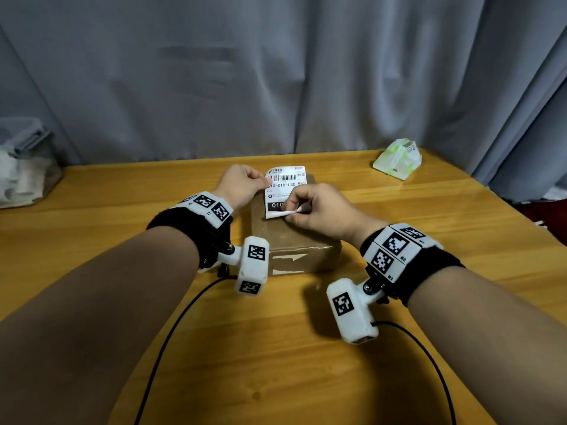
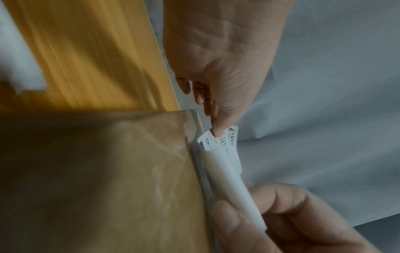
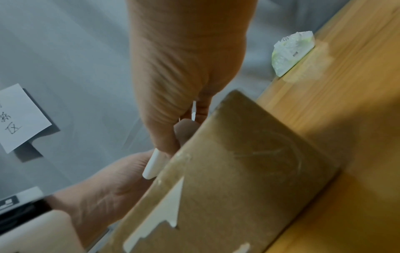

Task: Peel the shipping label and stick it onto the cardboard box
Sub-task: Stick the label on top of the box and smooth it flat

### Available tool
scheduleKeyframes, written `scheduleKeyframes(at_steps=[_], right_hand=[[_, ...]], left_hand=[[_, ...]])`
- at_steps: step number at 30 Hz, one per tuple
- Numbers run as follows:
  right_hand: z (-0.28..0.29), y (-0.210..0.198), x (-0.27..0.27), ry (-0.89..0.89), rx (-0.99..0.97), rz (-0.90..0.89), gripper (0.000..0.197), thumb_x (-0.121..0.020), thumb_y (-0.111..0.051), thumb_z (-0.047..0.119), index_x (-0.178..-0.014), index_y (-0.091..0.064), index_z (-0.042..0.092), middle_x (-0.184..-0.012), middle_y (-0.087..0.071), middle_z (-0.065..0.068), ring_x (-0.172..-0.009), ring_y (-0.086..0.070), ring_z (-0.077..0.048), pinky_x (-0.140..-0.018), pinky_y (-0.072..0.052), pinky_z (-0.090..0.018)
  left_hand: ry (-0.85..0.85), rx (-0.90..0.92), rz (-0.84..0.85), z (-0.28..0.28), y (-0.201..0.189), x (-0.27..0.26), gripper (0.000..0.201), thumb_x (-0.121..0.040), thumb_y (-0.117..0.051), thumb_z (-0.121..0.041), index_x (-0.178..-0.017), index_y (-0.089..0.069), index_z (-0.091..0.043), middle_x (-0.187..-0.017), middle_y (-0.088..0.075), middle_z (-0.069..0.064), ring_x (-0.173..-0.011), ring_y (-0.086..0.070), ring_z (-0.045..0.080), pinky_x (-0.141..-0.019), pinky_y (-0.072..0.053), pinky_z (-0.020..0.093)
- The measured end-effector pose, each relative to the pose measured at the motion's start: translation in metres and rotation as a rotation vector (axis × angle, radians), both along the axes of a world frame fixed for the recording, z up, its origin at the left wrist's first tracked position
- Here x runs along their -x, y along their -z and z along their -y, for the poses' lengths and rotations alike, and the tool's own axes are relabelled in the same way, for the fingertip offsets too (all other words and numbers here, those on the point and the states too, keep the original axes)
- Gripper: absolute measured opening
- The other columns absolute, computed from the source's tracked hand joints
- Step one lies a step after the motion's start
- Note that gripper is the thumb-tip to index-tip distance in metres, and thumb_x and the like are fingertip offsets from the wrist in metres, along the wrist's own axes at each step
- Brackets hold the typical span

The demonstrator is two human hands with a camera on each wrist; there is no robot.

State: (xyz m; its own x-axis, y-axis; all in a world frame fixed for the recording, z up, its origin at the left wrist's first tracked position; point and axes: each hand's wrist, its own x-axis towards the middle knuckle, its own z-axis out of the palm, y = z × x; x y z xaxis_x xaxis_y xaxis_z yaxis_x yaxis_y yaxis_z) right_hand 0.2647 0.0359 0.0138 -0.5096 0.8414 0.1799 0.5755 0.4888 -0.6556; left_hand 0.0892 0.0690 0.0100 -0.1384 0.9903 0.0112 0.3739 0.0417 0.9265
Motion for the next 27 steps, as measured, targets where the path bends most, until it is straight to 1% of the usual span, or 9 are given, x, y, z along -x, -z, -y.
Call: scheduleKeyframes(at_steps=[3,6,9,15,19,22,24,25,27], right_hand=[[-0.001,0.002,-0.001,-0.011,0.033,-0.059,0.009,-0.076,-0.071,0.006,-0.077,-0.065,0.013,-0.085,-0.07,-0.009,-0.073,-0.059,-0.012,-0.075,-0.052,-0.033],[-0.001,0.003,-0.002,-0.013,0.05,-0.077,0.009,-0.076,-0.071,0.006,-0.077,-0.065,0.013,-0.083,-0.068,-0.004,-0.069,-0.056,-0.007,-0.073,-0.05,-0.03],[0.0,0.002,-0.002,-0.021,0.055,-0.072,0.008,-0.076,-0.071,0.006,-0.078,-0.066,0.012,-0.078,-0.066,0.001,-0.067,-0.055,-0.006,-0.072,-0.05,-0.029],[0.002,0.0,-0.002,-0.021,0.078,-0.084,0.006,-0.076,-0.071,0.005,-0.08,-0.066,0.006,-0.075,-0.063,0.003,-0.068,-0.056,-0.008,-0.072,-0.05,-0.029],[0.002,0.002,-0.003,-0.022,0.072,-0.11,0.006,-0.075,-0.071,0.005,-0.079,-0.066,0.007,-0.08,-0.067,-0.005,-0.071,-0.058,-0.013,-0.074,-0.052,-0.034],[0.002,0.005,-0.004,-0.016,0.056,-0.084,0.007,-0.075,-0.072,0.006,-0.077,-0.066,0.01,-0.09,-0.072,-0.014,-0.074,-0.061,-0.02,-0.076,-0.053,-0.035],[0.001,0.004,-0.004,-0.029,0.078,-0.09,0.014,-0.075,-0.072,0.008,-0.072,-0.063,0.019,-0.095,-0.071,-0.018,-0.075,-0.059,-0.018,-0.075,-0.052,-0.034],[0.001,0.003,-0.002,-0.034,0.102,-0.09,0.016,-0.075,-0.072,0.01,-0.07,-0.061,0.022,-0.098,-0.07,-0.02,-0.076,-0.057,-0.017,-0.074,-0.05,-0.032],[-0.001,0.002,-0.001,-0.027,0.149,-0.059,0.007,-0.077,-0.07,0.018,-0.078,-0.065,0.021,-0.095,-0.07,-0.011,-0.078,-0.055,-0.012,-0.074,-0.045,-0.026]], left_hand=[[-0.011,0.012,-0.001,0.0,0.002,0.001,0.018,-0.082,-0.068,-0.013,-0.066,-0.06,-0.016,-0.072,-0.064,0.001,-0.065,-0.057,0.012,-0.068,-0.05,0.026],[-0.01,0.021,-0.005,0.002,0.003,0.0,0.016,-0.082,-0.068,-0.012,-0.068,-0.061,-0.014,-0.082,-0.066,0.006,-0.065,-0.058,0.009,-0.064,-0.049,0.02],[-0.008,0.027,-0.032,0.004,0.003,-0.001,0.016,-0.083,-0.067,-0.012,-0.068,-0.061,-0.014,-0.085,-0.066,0.006,-0.065,-0.058,0.007,-0.062,-0.048,0.018],[-0.041,0.046,-0.082,0.004,0.006,-0.001,0.021,-0.08,-0.07,-0.017,-0.063,-0.059,-0.02,-0.081,-0.067,0.005,-0.084,-0.061,0.02,-0.089,-0.053,0.037],[-0.04,0.054,-0.103,0.004,0.007,-0.003,0.023,-0.08,-0.07,-0.018,-0.061,-0.059,-0.021,-0.071,-0.064,-0.002,-0.082,-0.061,0.02,-0.09,-0.053,0.039],[-0.037,0.043,-0.144,0.005,0.007,-0.002,0.021,-0.08,-0.071,-0.021,-0.061,-0.059,-0.023,-0.084,-0.068,0.006,-0.089,-0.064,0.024,-0.093,-0.052,0.041],[-0.035,0.029,-0.218,0.007,0.009,-0.002,0.015,-0.079,-0.07,-0.027,-0.068,-0.061,-0.024,-0.104,-0.064,0.01,-0.107,-0.059,0.029,-0.101,-0.046,0.043],[-0.025,0.031,-0.284,0.008,0.009,-0.001,0.011,-0.079,-0.069,-0.032,-0.077,-0.063,-0.024,-0.115,-0.057,0.011,-0.115,-0.053,0.029,-0.106,-0.04,0.042],[0.008,0.059,-0.424,0.012,0.011,-0.001,0.038,-0.078,-0.067,-0.041,-0.107,-0.057,-0.019,-0.128,-0.041,0.01,-0.123,-0.04,0.027,-0.11,-0.031,0.039]])
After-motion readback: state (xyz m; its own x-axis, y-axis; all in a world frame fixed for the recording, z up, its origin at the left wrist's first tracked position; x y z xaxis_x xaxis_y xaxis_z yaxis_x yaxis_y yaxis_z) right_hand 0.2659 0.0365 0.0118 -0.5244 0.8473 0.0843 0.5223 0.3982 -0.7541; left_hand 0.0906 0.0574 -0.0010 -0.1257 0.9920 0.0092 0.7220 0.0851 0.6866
